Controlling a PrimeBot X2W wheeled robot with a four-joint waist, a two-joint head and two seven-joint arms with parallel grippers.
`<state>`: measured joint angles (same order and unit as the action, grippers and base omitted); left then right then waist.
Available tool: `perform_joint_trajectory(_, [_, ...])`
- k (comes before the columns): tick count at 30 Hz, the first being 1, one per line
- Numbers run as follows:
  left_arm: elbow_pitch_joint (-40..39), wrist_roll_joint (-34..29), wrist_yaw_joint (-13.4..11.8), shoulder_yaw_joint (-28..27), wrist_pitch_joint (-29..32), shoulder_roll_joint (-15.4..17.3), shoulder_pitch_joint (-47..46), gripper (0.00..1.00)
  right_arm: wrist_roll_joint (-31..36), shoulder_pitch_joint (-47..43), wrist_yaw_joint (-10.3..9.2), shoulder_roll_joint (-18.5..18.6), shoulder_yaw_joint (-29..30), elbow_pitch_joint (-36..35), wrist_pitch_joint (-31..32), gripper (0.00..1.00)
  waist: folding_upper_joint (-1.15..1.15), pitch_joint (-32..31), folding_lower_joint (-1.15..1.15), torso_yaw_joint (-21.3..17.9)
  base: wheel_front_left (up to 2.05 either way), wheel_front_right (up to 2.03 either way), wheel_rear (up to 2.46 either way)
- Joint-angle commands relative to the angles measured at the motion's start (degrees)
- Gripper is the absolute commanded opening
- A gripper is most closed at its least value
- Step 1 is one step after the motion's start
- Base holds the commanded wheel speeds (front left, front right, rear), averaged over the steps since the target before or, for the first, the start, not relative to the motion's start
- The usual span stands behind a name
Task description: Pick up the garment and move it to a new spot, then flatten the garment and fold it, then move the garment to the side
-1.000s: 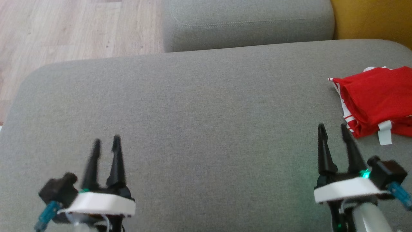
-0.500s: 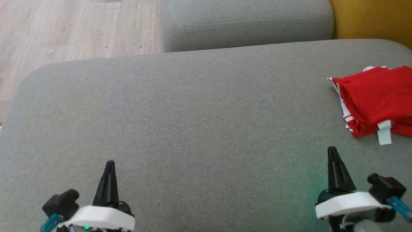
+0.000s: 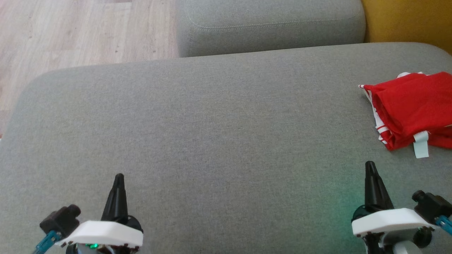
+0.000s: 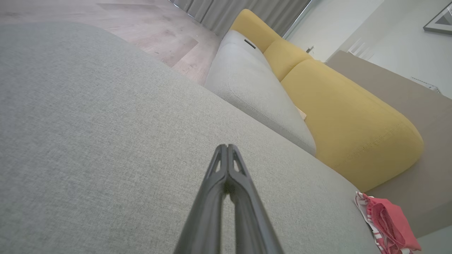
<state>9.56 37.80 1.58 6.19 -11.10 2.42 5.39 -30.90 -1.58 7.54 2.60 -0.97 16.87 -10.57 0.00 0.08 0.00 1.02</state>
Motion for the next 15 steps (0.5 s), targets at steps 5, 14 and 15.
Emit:
perform_joint_trajectory(5, [-1.3, 3.7, 0.6, -1.7, 1.0, 0.7, -3.3, 0.0, -4.2, 3.4, -0.01, 0.7, 0.4, -2.1, 0.9, 0.0, 0.0, 0.0, 0.0, -0.1, 0.0, 0.0, 0.0])
perform_joint_trajectory(14, [-0.9, 8.2, 1.1, -2.4, 2.2, 0.9, -4.0, 0.0, -9.2, 3.7, -0.02, 0.8, 0.8, -2.2, 2.2, 0.0, 0.0, 0.0, 0.0, -0.1, 0.0, 0.0, 0.0])
perform_joint_trajectory(15, [-0.8, 8.8, 1.1, -2.5, 2.4, 0.9, -4.0, 0.0, -9.9, 3.8, -0.02, 0.8, 0.9, -2.2, 2.3, 0.0, 0.0, 0.0, 0.0, -0.1, 0.0, 0.0, 0.0])
